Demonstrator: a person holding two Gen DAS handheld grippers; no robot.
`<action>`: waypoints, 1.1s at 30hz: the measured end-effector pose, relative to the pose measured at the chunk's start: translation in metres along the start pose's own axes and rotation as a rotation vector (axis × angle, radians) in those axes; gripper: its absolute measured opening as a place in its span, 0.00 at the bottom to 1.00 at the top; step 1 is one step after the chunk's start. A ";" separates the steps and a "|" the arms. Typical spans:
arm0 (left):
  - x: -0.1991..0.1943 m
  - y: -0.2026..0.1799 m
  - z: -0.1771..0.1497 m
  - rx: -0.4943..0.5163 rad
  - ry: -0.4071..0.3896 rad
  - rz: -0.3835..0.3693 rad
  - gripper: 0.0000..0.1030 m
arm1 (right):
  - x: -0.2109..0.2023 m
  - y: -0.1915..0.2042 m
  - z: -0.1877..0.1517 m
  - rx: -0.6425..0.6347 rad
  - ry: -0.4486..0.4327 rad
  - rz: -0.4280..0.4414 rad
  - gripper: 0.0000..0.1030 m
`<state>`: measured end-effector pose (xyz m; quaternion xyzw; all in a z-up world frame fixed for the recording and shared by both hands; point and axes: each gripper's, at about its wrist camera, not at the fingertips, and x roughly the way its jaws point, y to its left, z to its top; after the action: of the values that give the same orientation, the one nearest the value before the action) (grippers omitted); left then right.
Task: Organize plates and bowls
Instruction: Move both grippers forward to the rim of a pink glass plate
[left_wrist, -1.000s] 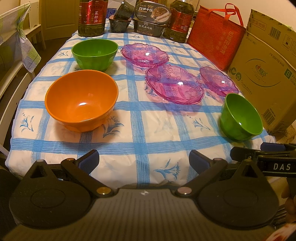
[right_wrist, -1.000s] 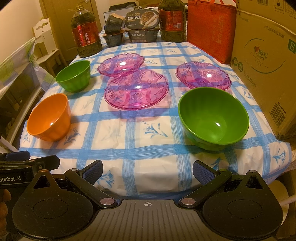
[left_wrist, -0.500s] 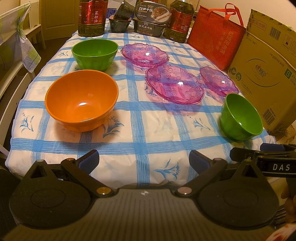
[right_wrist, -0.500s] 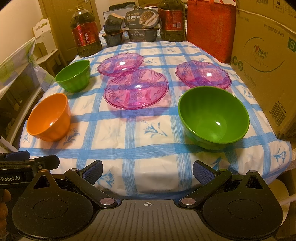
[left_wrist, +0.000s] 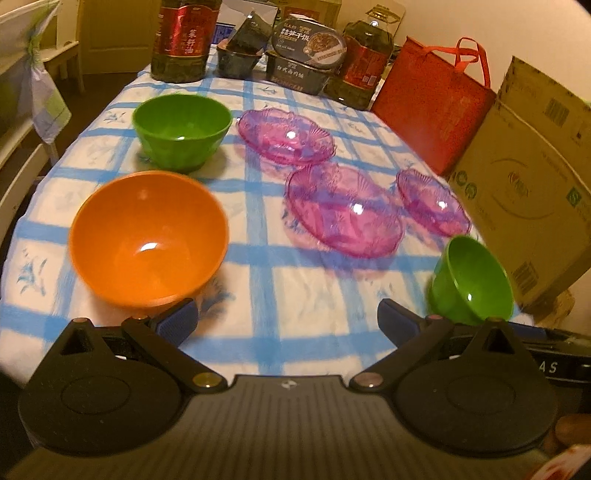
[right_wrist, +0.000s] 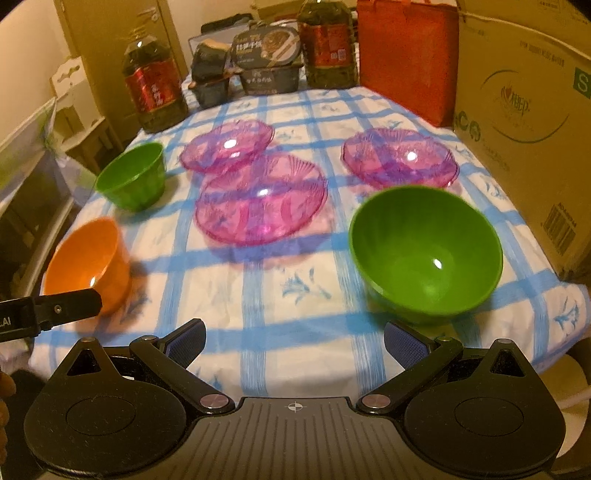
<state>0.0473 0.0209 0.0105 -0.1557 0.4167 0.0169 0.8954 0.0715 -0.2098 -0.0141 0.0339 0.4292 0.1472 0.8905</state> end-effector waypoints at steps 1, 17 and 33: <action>0.004 -0.001 0.006 0.002 -0.002 -0.004 0.99 | 0.002 -0.001 0.005 0.007 -0.012 0.001 0.99; 0.089 -0.004 0.105 0.046 -0.026 -0.010 0.98 | 0.075 -0.012 0.096 0.047 -0.074 0.007 0.86; 0.175 -0.016 0.128 0.095 0.085 0.001 0.74 | 0.149 -0.033 0.114 0.064 0.020 -0.013 0.55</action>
<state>0.2584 0.0260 -0.0396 -0.1136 0.4546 -0.0092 0.8834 0.2549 -0.1901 -0.0609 0.0579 0.4426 0.1279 0.8857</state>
